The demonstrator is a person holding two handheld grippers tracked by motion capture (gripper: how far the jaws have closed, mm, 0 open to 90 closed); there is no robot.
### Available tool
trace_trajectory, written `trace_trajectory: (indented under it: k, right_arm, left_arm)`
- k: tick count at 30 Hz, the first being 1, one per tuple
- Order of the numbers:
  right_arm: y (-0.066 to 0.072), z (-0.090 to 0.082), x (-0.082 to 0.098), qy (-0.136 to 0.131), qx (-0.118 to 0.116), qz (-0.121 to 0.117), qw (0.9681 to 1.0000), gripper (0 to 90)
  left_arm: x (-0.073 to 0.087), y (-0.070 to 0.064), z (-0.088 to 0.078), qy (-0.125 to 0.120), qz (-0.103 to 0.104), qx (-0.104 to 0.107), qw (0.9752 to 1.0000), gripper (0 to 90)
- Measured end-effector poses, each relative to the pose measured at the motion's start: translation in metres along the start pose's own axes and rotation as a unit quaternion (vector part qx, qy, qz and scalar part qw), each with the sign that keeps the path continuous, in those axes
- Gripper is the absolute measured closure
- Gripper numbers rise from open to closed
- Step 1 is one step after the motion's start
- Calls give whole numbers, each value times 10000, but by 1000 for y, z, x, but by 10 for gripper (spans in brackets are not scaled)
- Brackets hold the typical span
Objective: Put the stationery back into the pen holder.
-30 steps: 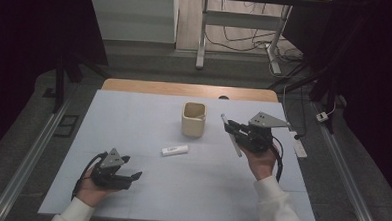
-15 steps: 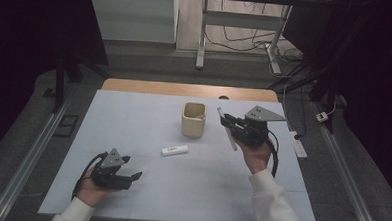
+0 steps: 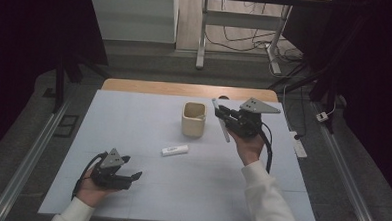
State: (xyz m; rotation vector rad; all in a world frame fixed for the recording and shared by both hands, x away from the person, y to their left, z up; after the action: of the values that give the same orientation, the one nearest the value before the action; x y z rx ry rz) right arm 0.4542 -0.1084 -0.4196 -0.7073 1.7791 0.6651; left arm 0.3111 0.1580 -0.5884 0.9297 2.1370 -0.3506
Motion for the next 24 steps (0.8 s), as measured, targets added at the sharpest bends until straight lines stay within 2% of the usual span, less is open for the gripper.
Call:
trace_trajectory:
  k: [17,24]
  right_arm:
    - [-1,34,-18,-142,53,-72,9999,774]
    - [-2,48,-20,-113,65,-86,9999,774]
  left_arm:
    - [-1,-1,1,-3,15,12,10000,265]
    - [-1,-1,0,-13,17,21,10000,265]
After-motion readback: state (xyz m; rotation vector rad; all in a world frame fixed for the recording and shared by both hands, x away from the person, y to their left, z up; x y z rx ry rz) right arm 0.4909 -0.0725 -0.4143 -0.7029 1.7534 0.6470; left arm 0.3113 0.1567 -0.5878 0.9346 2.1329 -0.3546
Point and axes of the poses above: each handheld gripper's, and its own axes: z roughly forward along the jaws, x roughly out of its underside, y roughly to its left, the point moved 10 cm from there along z, roughly forward along the jaws, and after that the axes turned 5 degrees about z, right-handed, at the moved point
